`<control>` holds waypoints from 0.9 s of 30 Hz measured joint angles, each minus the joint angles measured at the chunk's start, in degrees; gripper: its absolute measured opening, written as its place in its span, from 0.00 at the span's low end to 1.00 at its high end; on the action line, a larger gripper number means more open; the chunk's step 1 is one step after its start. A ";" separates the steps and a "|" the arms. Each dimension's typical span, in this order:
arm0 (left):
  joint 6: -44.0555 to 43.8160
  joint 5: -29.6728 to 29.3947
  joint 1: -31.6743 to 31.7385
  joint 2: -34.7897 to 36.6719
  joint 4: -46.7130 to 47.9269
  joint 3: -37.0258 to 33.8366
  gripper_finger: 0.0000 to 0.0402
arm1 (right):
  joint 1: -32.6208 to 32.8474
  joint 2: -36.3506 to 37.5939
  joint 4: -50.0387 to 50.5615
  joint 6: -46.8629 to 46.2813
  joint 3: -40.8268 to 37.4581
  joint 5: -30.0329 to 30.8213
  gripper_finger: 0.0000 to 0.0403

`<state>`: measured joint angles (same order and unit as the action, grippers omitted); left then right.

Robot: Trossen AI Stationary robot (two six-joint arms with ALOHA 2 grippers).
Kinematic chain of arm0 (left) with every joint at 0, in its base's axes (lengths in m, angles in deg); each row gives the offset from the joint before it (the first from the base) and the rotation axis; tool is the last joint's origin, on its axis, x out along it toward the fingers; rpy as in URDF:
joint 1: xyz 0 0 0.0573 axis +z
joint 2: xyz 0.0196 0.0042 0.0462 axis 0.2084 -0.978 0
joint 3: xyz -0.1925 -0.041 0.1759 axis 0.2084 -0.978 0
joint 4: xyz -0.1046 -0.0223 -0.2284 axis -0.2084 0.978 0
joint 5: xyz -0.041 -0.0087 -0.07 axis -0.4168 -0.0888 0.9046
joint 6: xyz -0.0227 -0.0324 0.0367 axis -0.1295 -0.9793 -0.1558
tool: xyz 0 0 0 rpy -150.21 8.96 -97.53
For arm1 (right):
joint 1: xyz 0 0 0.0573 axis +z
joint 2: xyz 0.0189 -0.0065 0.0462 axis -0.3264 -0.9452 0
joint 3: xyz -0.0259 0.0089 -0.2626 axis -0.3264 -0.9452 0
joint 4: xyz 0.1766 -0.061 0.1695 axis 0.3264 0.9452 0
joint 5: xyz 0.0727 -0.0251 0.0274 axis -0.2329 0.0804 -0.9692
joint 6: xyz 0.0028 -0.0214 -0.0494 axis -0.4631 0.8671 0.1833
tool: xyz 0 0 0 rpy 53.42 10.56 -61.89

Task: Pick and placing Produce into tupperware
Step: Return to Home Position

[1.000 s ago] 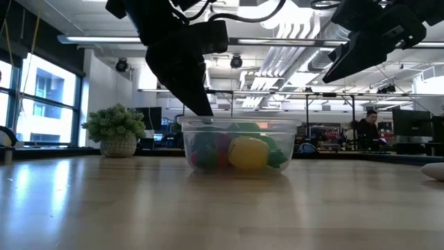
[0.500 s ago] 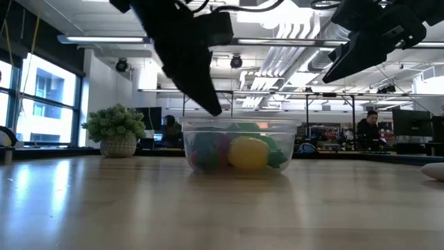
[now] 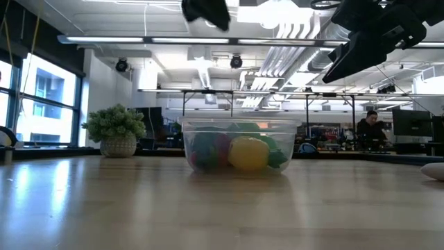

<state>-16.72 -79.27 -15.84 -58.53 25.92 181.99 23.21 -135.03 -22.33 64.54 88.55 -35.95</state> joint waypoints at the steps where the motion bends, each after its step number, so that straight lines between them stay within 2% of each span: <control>1: 0.31 -0.08 -0.04 0.70 1.24 1.38 0.23 | 0.01 -0.02 0.00 0.00 0.00 0.00 0.17; 4: 1.45 -0.72 -0.04 3.76 3.13 3.60 0.18 | -0.01 -0.02 0.11 0.02 0.00 0.00 0.17; 9: 0.79 -1.12 -1.03 12.40 3.68 3.49 0.10 | 0.00 0.00 0.23 0.00 0.00 0.01 0.17; 15: 1.96 -5.67 -6.90 22.41 1.69 -0.09 0.02 | -0.01 0.01 0.30 0.00 0.00 0.01 0.17; 21: 3.27 -13.00 -12.13 31.46 -1.85 -6.58 0.01 | 0.00 -0.02 0.20 0.00 0.00 0.00 0.17; 27: 6.41 -12.84 -13.09 42.04 -11.18 -16.75 0.02 | 0.00 -0.02 0.29 0.00 0.00 0.01 0.17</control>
<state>-10.32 -92.12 -28.94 -16.48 14.74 165.24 23.20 -135.05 -22.04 64.54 88.55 -35.94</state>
